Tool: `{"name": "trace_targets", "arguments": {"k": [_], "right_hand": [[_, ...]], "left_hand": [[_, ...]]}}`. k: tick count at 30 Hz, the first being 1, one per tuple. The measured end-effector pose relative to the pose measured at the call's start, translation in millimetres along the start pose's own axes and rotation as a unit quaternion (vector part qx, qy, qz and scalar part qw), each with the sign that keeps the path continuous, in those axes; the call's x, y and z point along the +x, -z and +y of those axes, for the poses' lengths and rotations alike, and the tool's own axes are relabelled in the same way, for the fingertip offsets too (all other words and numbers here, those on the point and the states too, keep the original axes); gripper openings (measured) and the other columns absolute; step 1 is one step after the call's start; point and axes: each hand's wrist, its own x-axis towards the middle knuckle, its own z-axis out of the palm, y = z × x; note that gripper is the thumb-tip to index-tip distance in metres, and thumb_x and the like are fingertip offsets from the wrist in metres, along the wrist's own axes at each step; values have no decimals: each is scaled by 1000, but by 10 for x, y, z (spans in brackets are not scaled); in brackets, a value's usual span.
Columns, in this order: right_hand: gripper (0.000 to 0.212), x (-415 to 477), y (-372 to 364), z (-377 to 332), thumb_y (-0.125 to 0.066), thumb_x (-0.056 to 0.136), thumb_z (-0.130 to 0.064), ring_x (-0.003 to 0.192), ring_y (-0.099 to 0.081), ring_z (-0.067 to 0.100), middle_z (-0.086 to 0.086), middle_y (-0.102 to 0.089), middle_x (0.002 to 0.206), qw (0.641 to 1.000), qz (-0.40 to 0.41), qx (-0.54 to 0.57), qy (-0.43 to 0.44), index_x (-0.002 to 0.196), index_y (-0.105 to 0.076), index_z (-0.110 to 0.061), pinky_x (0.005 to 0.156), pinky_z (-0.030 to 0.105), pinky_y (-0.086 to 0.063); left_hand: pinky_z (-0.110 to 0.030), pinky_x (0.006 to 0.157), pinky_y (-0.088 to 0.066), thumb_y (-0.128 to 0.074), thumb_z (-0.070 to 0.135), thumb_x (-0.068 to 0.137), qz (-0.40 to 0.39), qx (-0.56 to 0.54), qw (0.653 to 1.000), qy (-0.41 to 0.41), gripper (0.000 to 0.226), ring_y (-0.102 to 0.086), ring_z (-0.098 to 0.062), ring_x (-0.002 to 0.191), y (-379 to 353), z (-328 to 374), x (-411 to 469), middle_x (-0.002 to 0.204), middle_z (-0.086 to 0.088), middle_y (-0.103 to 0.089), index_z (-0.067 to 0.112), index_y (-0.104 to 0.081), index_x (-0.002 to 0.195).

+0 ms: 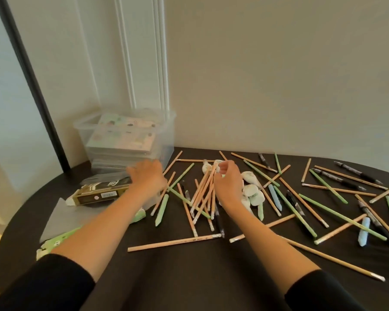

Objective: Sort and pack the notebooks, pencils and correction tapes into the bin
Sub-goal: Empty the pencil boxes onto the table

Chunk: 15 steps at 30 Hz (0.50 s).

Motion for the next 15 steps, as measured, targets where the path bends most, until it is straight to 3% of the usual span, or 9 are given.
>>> {"name": "trace_targets", "arguments": {"k": [3,6,8,12,15], "right_hand": [[22,-122,-192,-48,-46,91,-4,100,-53,17,7,-56,111,1000,-22,14,-4,112,-51,-10,83,28,-46],[26,-184,-308,-87,-46,89,-1,105,-52,17,8,-55,115,999,-32,8,-5,114,-49,-10,85,27,-43],[27,-212,-359,-108,-46,89,-1,106,-52,17,8,-55,116,999,-33,-2,2,114,-49,-11,85,26,-42],[28,-226,-403,-95,-47,88,-1,107,-51,15,6,-54,117,999,-33,-14,-2,114,-49,-13,86,27,-43],[28,-216,-401,-78,-49,89,-2,101,-51,12,6,-54,115,999,-36,-22,-8,115,-48,-13,82,24,-43]], "left_hand": [[-54,107,-23,-54,14,87,-70,23,997,11,41,-38,-30,125,-53,-373,-7,128,-11,-46,12,-42,125],[-56,109,-19,-50,17,90,-101,21,994,-34,38,-31,-29,129,-179,-637,-3,131,-10,-42,14,-40,126],[-53,108,-22,-52,23,90,-91,35,993,-70,42,-31,-27,130,-252,-736,17,132,-9,-42,16,-38,129],[-43,98,-34,-53,11,89,-31,60,991,-114,33,-44,-26,118,-340,-757,75,124,-7,-49,16,-45,120],[-39,94,-39,-55,12,88,-21,59,990,-127,39,-46,-27,118,-386,-721,105,126,-9,-48,13,-42,124]]}}
